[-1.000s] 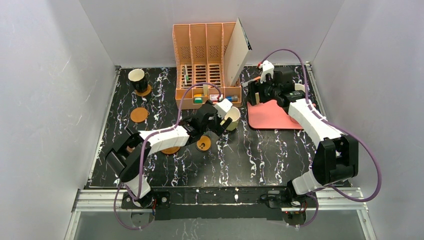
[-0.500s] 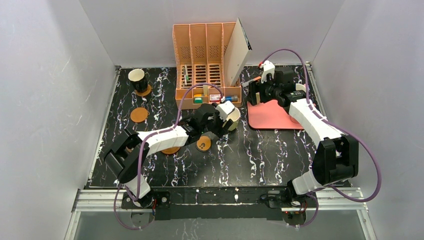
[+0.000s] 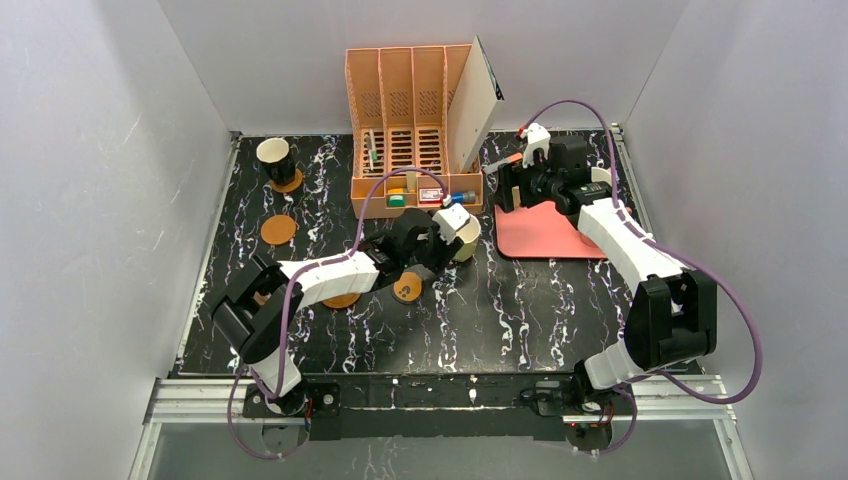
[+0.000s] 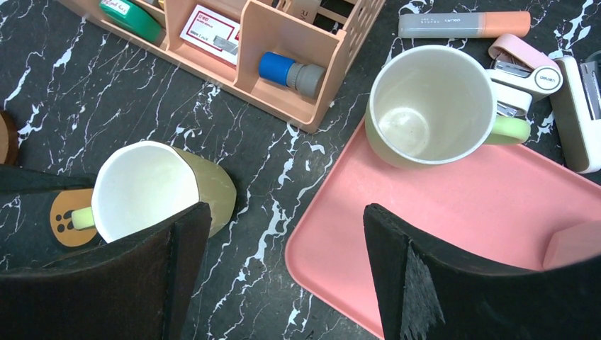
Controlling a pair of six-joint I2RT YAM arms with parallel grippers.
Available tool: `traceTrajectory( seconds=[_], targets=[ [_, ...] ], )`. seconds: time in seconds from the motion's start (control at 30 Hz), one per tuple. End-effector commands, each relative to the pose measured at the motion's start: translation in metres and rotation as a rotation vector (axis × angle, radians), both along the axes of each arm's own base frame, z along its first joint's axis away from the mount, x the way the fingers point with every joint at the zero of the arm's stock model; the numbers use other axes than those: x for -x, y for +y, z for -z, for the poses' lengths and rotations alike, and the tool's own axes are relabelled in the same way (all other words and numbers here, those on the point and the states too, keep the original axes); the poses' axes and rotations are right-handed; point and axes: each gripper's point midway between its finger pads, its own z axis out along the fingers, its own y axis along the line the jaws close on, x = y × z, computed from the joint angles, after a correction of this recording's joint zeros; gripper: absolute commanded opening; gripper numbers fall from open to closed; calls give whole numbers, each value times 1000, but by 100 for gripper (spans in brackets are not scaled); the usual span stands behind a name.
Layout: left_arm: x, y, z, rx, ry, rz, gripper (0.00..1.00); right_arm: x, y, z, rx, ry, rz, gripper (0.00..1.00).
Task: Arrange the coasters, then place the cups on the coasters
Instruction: Pick up the cup at the center of the board.
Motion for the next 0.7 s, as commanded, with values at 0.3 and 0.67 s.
traceTrajectory(
  seconds=[0.3,0.67],
  targets=[
    [-12,0,-19,41,-62,-47,36,-3,-2,-20,-25,-63,7,88],
    [-15,-2,-10,18,-48,-44,27,-4,-3,-19,-26,-61,8,88]
  ],
)
